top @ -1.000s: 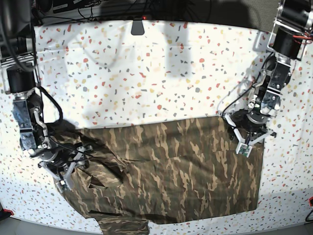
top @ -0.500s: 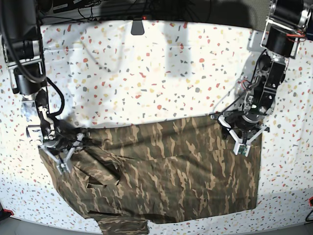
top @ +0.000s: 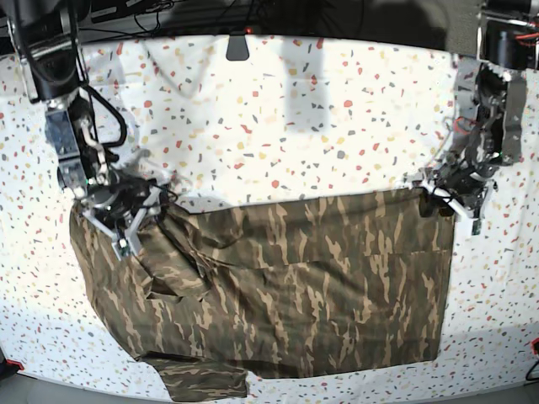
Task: Fold the T-shirt properly
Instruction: 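Lift the grasped shirt edge up with both grippers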
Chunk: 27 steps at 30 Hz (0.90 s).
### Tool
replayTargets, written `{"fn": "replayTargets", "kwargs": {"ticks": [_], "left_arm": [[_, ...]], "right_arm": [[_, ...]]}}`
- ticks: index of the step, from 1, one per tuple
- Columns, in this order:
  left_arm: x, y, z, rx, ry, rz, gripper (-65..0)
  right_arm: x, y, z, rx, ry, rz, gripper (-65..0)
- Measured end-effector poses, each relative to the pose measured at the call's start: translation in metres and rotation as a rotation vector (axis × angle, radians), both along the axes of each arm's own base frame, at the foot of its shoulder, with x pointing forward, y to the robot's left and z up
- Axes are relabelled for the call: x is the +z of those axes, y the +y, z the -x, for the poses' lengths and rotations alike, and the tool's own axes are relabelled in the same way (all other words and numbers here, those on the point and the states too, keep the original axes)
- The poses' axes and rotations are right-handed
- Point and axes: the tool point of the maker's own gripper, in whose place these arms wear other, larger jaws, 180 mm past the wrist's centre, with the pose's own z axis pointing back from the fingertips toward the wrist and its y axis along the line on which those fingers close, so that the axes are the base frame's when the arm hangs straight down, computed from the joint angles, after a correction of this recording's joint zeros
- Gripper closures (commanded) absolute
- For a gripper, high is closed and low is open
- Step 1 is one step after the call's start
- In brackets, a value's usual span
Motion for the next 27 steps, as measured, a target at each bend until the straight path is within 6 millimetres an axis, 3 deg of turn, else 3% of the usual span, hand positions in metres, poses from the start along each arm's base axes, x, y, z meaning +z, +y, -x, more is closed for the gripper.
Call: {"fn": "replayTargets", "kwargs": {"ticks": [4, 8, 12, 20, 24, 27], "left_arm": [[0.0, 0.002, 0.008, -0.018, -0.008, 0.028, -24.9], [0.004, -0.001, 0.008, -0.028, 0.0, 0.013, -24.9], [0.013, -0.013, 0.012, -0.078, 0.012, -0.021, -24.9], [0.005, -0.009, 0.025, -0.115, 0.046, -0.099, -24.9], [0.008, -0.009, 0.024, -0.105, 0.006, -0.088, -24.9], [0.014, -0.011, 0.014, -0.084, 0.003, -0.073, -24.9]], "right_arm": [[0.002, 0.005, 0.028, -0.008, -0.007, -0.041, -29.4], [0.004, -0.019, 0.048, -0.09, -0.003, -0.043, -29.4], [0.001, -0.026, 0.074, -0.122, 0.011, -0.049, -29.4], [0.003, 0.005, 0.125, -0.081, 0.035, -0.088, -29.4], [0.019, 0.012, 0.115, -0.125, -0.032, -0.132, -29.4], [0.053, 0.01, 0.082, -0.164, -0.157, -0.168, -29.4]]}}
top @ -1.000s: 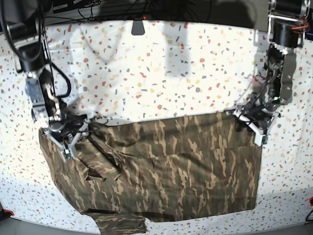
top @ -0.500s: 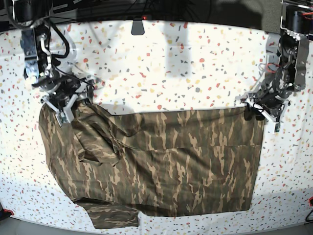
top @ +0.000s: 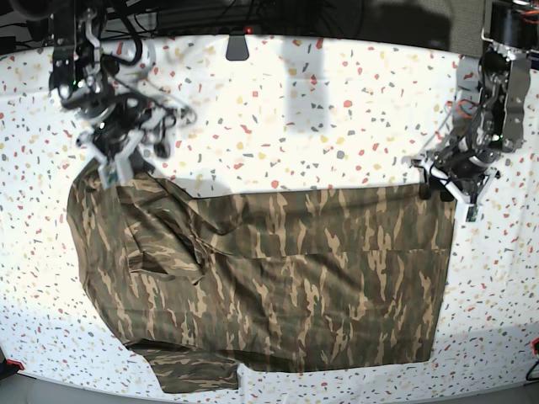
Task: Fold the T-shirt properly
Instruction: 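Lift the grasped shirt edge up with both grippers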
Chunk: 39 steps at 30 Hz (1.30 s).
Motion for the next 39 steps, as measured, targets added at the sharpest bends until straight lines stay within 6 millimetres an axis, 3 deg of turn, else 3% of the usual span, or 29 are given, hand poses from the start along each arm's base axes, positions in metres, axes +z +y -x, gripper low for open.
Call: {"fn": "replayTargets", "kwargs": {"ticks": [3, 5, 7, 10, 13, 15, 19, 22, 26, 39], "left_arm": [[0.011, 0.002, -0.016, 0.018, -0.01, -0.002, -24.9], [0.021, -0.002, -0.029, 0.022, -0.033, 0.01, -24.9], [0.033, -0.007, -0.044, 0.025, -0.07, 0.016, -24.9], [0.043, -0.022, -0.058, 0.024, -0.109, 0.05, -24.9], [0.04, -0.042, -0.058, 0.017, -0.1, 0.087, -24.9], [0.039, -0.054, -0.061, 0.005, -0.107, 0.073, -24.9], [0.024, -0.067, -0.061, -0.009, -0.096, 0.032, -24.9], [0.0, -0.061, -0.052, 0.015, -0.068, 0.054, -24.9], [-0.01, -0.053, -0.054, 0.037, -0.045, 0.059, -24.9], [-0.022, -0.035, -0.016, 0.042, -0.016, 0.171, -24.9]], "right_arm": [[0.032, -0.008, -0.035, -0.031, -0.113, -0.003, -29.4], [0.043, -0.004, -0.048, -0.033, -0.151, -0.017, -29.4], [0.039, -0.004, -0.057, -0.034, -0.138, -0.02, -29.4], [0.033, -0.02, -0.079, -0.069, -0.127, 0.029, -29.4], [0.025, -0.036, -0.099, -0.112, -0.106, 0.026, -29.4], [0.008, -0.045, -0.104, -0.133, -0.058, 0.033, -29.4], [-0.033, -0.057, -0.101, -0.151, 0.068, 0.061, -29.4], [-0.046, -0.062, -0.098, -0.164, 0.095, 0.046, -29.4], [-0.053, -0.051, -0.085, -0.103, 0.098, 0.027, -29.4], [-0.052, -0.031, -0.031, -0.031, 0.114, 0.034, -29.4]]}}
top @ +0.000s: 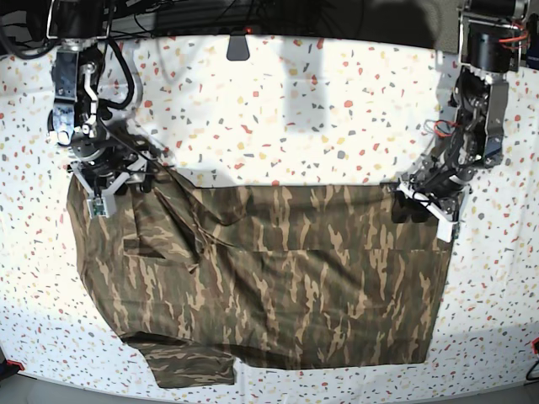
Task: Fold the T-shirt properly
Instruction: 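Lift the grasped shirt edge up with both grippers, then hold with the right gripper and lower the left gripper's edge onto the shirt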
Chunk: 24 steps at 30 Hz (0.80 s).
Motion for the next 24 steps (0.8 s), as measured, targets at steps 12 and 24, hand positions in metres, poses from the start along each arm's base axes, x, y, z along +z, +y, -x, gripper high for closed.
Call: {"fn": "replayTargets", "kwargs": {"ticks": [12, 24], "left_arm": [[-0.006, 0.005, 0.041, 0.059, -0.124, 0.055, -24.9], [0.003, -0.01, 0.078, -0.078, -0.013, -0.111, -25.0]], "right_arm": [[-0.008, 0.007, 0.03, 0.018, 0.034, -0.005, -29.4], [-0.002, 0.012, 0.037, 0.031, 0.046, -0.007, -29.4]]}}
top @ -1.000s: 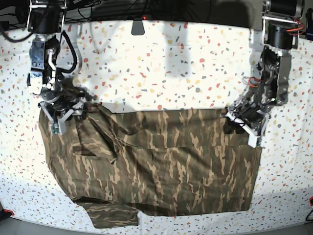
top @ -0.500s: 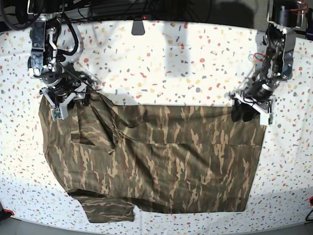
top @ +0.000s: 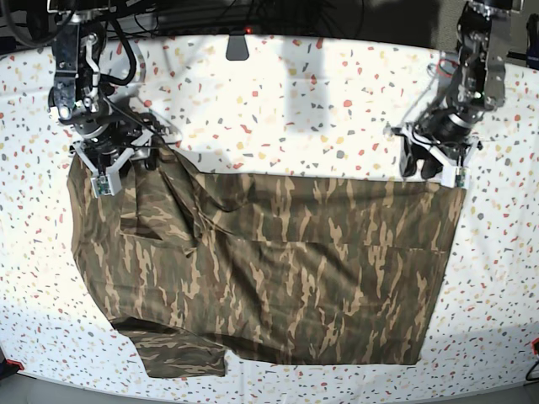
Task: Fold the T-shirt properly
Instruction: 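Hold with the right gripper and lower the left gripper's edge onto the shirt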
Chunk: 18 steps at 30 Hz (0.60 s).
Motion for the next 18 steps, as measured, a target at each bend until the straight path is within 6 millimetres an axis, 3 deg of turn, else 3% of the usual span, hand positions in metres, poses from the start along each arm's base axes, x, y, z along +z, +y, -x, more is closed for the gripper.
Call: {"fn": "replayTargets", "kwargs": {"ticks": [4, 6, 12, 14, 18], "left_arm": [[0.015, -0.006, -0.009, -0.075, 0.089, -0.147, -27.2], [0.029, -0.002, -0.024, -0.084, 0.05, -0.209, -27.2], [0.083, 0.005, -0.099, -0.056, -0.128, -0.255, -27.1], [0.085, 0.009, -0.109, -0.042, -0.123, -0.246, -27.1], [0.071, 0.012, -0.126, -0.047, -0.067, -0.217, -27.0]], "right_arm": [[0.001, 0.002, -0.001, -0.003, -0.004, -0.019, -29.4], [0.002, 0.002, -0.001, -0.002, -0.004, -0.018, -29.4], [0.002, 0.002, -0.001, -0.003, -0.003, -0.021, -29.4], [0.002, 0.003, -0.002, -0.002, -0.004, -0.021, -29.4], [0.002, 0.003, -0.002, -0.002, -0.006, -0.021, -29.4]]}}
